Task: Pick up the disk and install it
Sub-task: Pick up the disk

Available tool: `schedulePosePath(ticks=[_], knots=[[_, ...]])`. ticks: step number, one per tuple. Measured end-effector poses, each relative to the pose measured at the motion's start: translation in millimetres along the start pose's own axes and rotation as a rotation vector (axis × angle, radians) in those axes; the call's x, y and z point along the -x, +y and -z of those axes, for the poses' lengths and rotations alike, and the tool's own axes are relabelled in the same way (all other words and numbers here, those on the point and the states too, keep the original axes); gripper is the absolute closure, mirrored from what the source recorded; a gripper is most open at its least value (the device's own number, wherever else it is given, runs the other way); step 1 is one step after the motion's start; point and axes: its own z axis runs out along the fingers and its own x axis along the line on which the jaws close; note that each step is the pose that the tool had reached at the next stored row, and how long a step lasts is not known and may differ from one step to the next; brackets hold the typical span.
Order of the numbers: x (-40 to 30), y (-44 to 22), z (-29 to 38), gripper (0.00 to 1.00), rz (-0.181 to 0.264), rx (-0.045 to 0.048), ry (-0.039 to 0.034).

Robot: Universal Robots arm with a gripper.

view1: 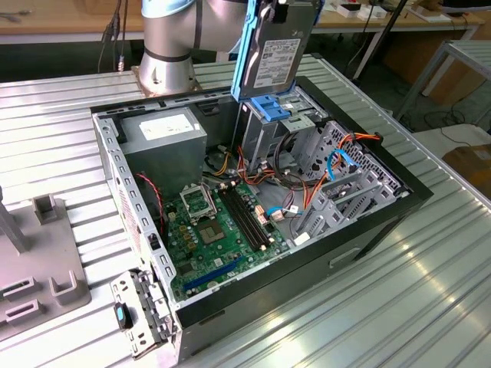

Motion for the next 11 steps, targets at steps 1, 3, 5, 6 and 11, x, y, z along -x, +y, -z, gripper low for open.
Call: schedulePosePath(ticks=[1, 3, 5, 6, 11], knots=[[0.0, -3.1, 0.0, 0.63, 0.000, 0.0000, 0.0000], [-0.1, -4.6, 0.0, 0.63, 0.000, -0.0001, -0.0001], [-0.1, -5.1, 0.0, 0.63, 0.000, 0.0000, -0.0001], [-0.1, -5.3, 0.0, 0.63, 0.000, 0.0000, -0.0001], [-0.1, -6.6, 0.0, 0.63, 0.000, 0.0000, -0.0001]])
